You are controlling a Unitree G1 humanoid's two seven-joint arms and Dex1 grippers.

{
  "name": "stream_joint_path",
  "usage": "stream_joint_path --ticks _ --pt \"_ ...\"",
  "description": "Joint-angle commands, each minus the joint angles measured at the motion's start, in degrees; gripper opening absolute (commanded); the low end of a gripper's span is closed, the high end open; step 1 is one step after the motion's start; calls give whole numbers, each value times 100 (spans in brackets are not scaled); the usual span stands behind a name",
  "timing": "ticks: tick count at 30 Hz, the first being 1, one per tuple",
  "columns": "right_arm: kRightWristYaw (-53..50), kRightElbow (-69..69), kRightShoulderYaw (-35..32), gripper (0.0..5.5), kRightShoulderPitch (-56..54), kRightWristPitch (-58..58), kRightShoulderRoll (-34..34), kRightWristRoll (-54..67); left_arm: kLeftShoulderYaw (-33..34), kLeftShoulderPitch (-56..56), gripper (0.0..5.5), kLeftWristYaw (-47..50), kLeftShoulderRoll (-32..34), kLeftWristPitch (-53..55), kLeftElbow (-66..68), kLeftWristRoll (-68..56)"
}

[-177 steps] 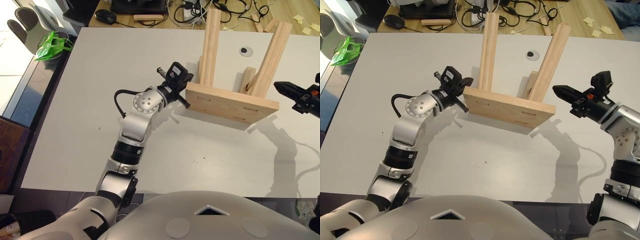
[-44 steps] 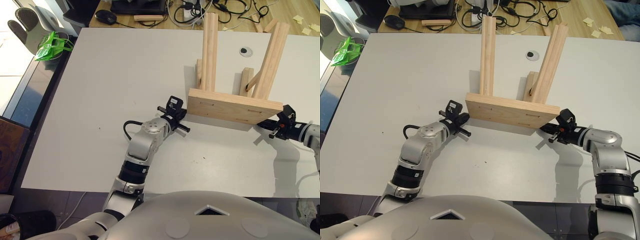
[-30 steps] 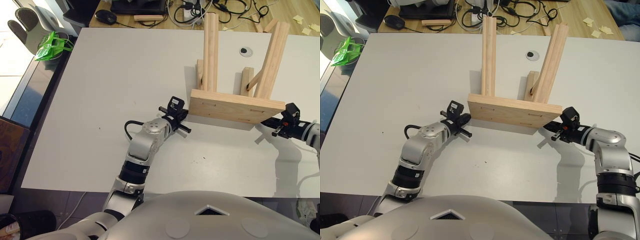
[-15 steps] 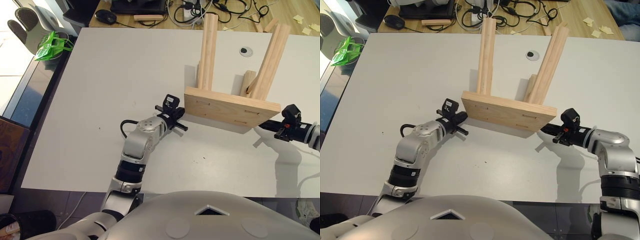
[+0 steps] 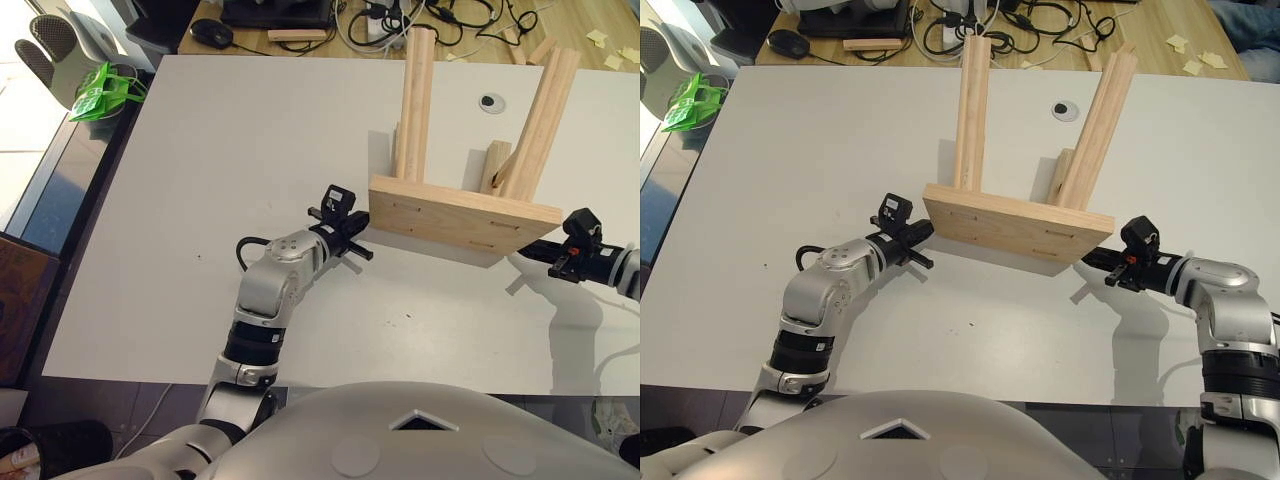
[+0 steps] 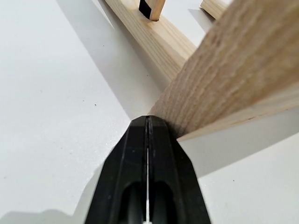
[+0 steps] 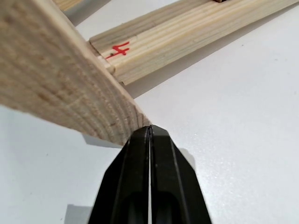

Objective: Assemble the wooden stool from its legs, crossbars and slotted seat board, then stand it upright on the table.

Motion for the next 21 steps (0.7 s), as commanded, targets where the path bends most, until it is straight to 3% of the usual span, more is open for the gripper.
stream_joint_path --ticks 1,21 --pt "57 -15 159 0 -196 -333 101 -56 -267 -73 1 -63 -233 2 -67 -155" --pt "186 200 -62 0 251 -313 -60 55 -253 32 1 114 -299 80 -166 -167"
